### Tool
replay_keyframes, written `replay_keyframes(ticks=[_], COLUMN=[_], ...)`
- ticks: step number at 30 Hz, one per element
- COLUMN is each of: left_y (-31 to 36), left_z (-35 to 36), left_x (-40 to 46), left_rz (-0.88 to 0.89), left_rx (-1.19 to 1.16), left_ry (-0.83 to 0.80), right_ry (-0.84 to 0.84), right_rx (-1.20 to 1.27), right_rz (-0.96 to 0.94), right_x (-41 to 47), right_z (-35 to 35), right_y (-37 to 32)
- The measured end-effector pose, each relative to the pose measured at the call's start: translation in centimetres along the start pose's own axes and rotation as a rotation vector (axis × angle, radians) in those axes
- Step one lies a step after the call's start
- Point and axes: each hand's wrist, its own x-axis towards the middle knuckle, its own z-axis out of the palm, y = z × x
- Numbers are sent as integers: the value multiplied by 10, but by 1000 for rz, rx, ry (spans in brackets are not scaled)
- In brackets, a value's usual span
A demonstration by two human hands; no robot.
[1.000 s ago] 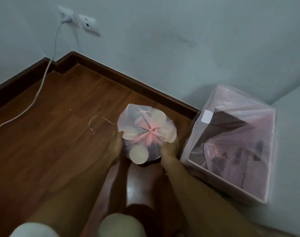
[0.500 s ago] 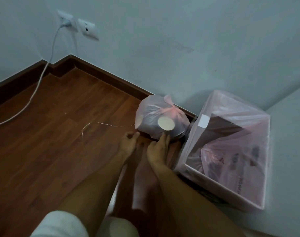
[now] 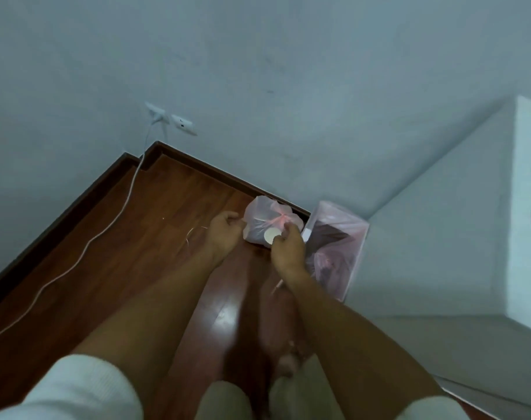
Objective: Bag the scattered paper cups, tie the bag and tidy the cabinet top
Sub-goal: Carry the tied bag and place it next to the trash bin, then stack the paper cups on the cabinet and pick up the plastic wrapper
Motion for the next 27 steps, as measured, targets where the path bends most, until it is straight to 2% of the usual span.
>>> replay_keyframes(ticks=[6,11,16,22,27], left_y=[138,211,260,302,328], left_z=[-35,-19,36,122,195], left_x=[-104,-171,-220,-275,-321], left_rz=[82,199,312,441,536], left_rx=[128,174,174,210,309], left_ry=[-93,-197,-299,-417,-447], right_ry=[115,222,313,412,463], right_rx=[58,82,133,209,208], right_rz=[-44,-65,-140,-105,-96], right_x=[-94,-144,-160,-173,-175], right_z=[-113,-197,-277,-391,-482], right_y=[-120,-156,-140,-98,-58])
